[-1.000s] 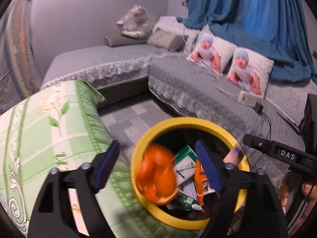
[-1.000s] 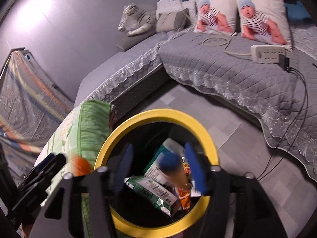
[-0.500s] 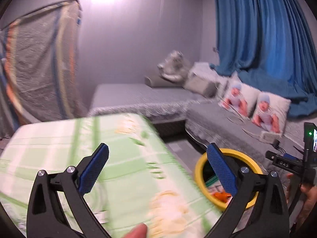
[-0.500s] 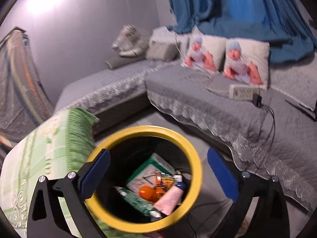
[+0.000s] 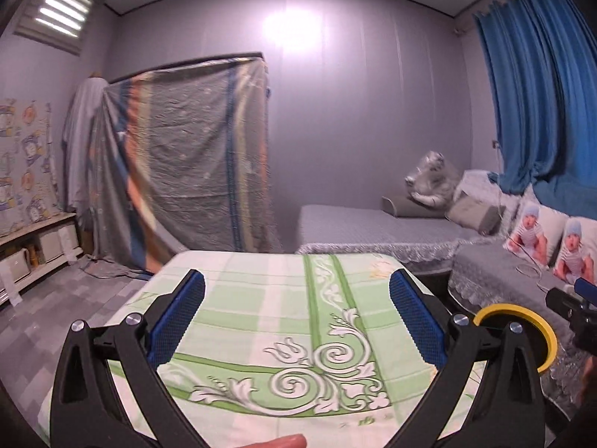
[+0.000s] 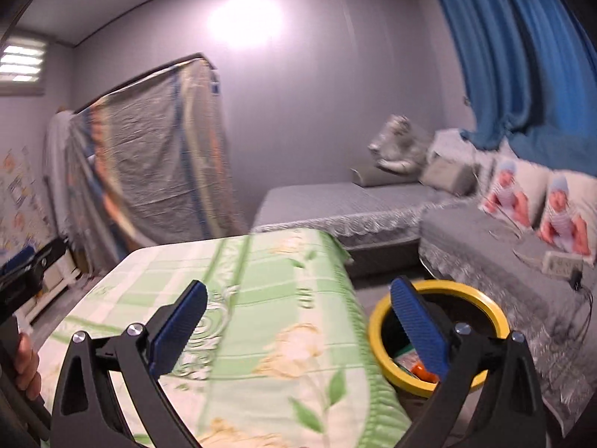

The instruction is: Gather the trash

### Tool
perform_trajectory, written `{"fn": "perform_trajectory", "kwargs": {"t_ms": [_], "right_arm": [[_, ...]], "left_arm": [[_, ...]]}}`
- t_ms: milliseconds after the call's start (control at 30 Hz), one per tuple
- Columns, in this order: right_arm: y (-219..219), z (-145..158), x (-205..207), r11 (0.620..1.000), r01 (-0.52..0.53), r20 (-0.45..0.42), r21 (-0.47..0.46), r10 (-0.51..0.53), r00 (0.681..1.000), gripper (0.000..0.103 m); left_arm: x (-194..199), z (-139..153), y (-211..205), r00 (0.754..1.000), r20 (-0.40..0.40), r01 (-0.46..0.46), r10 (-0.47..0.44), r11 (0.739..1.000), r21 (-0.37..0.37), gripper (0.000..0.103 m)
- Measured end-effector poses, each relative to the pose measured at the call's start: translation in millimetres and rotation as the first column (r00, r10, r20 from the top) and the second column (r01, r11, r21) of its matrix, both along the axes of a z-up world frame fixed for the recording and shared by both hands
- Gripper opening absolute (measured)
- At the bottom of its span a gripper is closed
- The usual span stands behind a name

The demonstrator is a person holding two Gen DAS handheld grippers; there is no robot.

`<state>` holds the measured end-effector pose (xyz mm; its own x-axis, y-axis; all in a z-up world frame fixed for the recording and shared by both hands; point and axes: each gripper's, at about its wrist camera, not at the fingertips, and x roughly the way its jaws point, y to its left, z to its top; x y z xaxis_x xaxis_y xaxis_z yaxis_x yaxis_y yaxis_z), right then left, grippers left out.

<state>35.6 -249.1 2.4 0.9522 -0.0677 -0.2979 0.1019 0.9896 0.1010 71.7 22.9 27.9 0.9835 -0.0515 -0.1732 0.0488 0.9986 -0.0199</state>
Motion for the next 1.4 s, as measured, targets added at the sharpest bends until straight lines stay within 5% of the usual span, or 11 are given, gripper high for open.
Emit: {"fn": "perform_trajectory", "kwargs": {"t_ms": [367, 1400], "right_arm": [[39, -9, -24, 0.999, -0.015, 0.012, -0.034, 0.016, 1.000, 0.095], [46, -19, -24, 1.000, -0.006, 0.018, -0.026, 0.006, 1.000, 0.095]], "left_arm": [[-49, -24, 19, 0.995, -0.025, -0.094, 0.094, 0.996, 0.004, 0.095], [-49, -29, 15, 0.995, -0.063, -0.081, 0.081, 0.997, -0.004, 0.095]]}}
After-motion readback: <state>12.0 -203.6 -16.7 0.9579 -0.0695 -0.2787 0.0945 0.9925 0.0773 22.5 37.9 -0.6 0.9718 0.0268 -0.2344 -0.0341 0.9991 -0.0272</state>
